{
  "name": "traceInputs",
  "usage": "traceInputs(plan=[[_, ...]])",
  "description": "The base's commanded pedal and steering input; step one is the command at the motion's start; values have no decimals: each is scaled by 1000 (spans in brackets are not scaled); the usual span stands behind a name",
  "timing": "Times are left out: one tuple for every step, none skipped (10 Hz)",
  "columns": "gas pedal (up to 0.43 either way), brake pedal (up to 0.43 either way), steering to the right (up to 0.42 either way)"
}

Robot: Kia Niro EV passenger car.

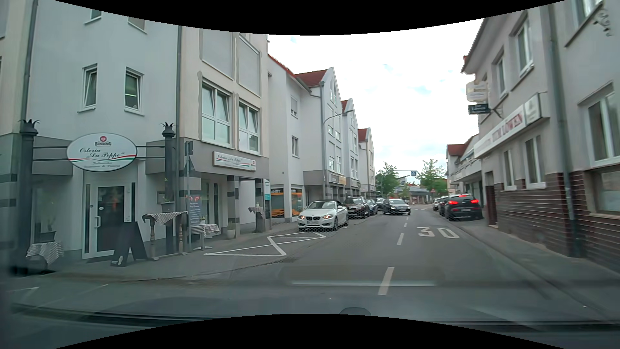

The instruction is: Follow the waypoints while adhering to traffic rules and regulations

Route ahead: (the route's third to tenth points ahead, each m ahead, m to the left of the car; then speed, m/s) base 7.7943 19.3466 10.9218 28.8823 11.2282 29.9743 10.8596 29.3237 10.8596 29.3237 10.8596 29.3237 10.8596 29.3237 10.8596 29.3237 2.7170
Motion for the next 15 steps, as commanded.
traceInputs(plan=[[59, 0, -790], [59, 0, -809], [59, 0, -821], [59, 0, -828], [59, 0, -829], [47, 0, -829], [20, 0, -829], [0, 0, -827], [0, 0, -824], [0, 0, -814], [0, 0, -802], [0, 0, -792], [0, 0, -783], [0, 0, -770], [0, 0, -746]])
